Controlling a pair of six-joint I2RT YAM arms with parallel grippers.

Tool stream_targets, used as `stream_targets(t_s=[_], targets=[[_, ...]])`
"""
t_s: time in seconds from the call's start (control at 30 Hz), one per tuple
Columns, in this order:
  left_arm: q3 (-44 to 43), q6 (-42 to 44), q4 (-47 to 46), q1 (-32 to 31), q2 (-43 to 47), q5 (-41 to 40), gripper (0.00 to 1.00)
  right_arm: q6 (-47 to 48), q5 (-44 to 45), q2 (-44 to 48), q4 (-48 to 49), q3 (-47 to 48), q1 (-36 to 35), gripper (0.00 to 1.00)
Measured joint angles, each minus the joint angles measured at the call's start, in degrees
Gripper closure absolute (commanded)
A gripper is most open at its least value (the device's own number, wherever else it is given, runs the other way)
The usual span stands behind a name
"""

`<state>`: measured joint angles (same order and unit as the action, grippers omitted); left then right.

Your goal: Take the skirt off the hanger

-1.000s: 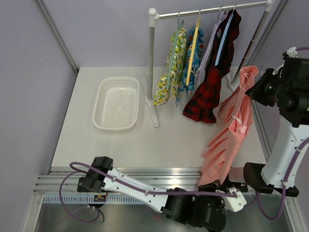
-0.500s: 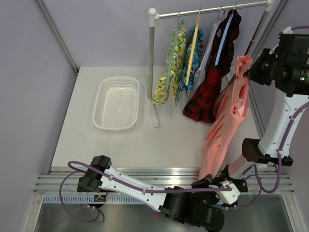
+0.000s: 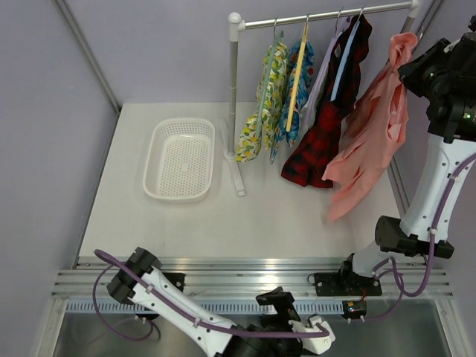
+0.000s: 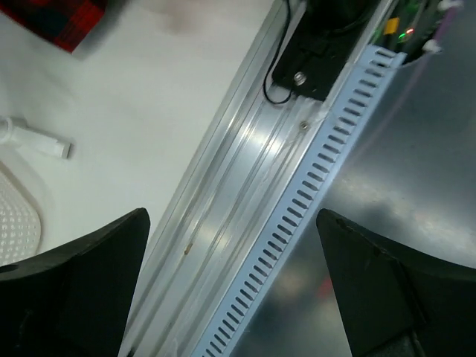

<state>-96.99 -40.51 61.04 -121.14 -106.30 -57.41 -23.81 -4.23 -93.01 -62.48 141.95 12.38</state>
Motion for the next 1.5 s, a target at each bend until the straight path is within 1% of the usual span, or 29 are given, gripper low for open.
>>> stream_targets(t_s=[0.03,0.07,0.17,0.23,0.3,0.37,0.43,0.5,0.57,0.7,0.83,1.03,1.23,1.37,1.5], targets=[[0.20,2.60,-1.99,-0.35,1.46,-0.15,0.01,-0.02,0.13,1.40,1.25,-1.75,0.00,1.00],[0.98,6.32,-5.92,-0.28,3.80,-0.42,0.01,-0.09,0.07,3.06,2.08,-3.45,0.00,1.00],[6.34,19.78,-21.90,1.09,14.10,0.37,0.01,-0.52,-0.66,8.70,4.79,-8.48,0.00,1.00],[9.88,28.22,-32.94,3.37,22.23,3.37,0.01,-0.79,-1.46,12.04,5.84,-10.67,0.00,1.00],[12.11,34.07,-42.25,8.87,29.49,8.24,0.01,-1.27,-2.16,15.85,6.97,-13.09,0.00,1.00],[13.05,36.76,-49.35,17.94,34.36,14.40,0.01,-1.81,-3.23,19.23,7.39,-15.02,0.00,1.00],[13.09,37.68,-54.18,27.56,36.52,20.59,0.01,-2.32,-4.66,22.51,7.32,-17.00,0.00,1.00],[12.17,37.51,-56.83,34.93,36.28,27.04,0.01,-2.93,-6.43,25.31,7.26,-19.39,0.00,1.00],[10.19,36.98,-58.27,39.32,34.32,32.70,0.01,-3.58,-8.28,28.06,7.96,-22.64,0.00,1.00],[6.73,34.53,-59.56,43.89,28.39,43.71,0.01,-4.79,-10.64,32.48,8.59,-29.44,0.00,1.00],[5.95,31.78,-60.59,45.59,24.68,51.67,0.01,-6.05,-12.94,34.99,9.62,-34.16,-0.02,1.00],[5.95,27.69,-64.65,48.35,21.88,61.24,0.01,-7.54,-13.49,37.62,12.52,-40.09,-0.02,1.00],[2.86,25.53,-69.16,47.80,17.49,70.49,0.01,-9.46,-13.49,40.13,15.39,-45.20,-0.02,1.00],[-0.48,25.42,-69.29,47.15,13.29,74.71,0.01,-9.68,-13.46,40.06,16.31,-45.75,-0.02,1.00],[-7.26,24.26,-66.38,46.95,8.20,73.96,0.01,-9.62,-13.42,40.04,16.68,-46.01,-0.02,1.00]])
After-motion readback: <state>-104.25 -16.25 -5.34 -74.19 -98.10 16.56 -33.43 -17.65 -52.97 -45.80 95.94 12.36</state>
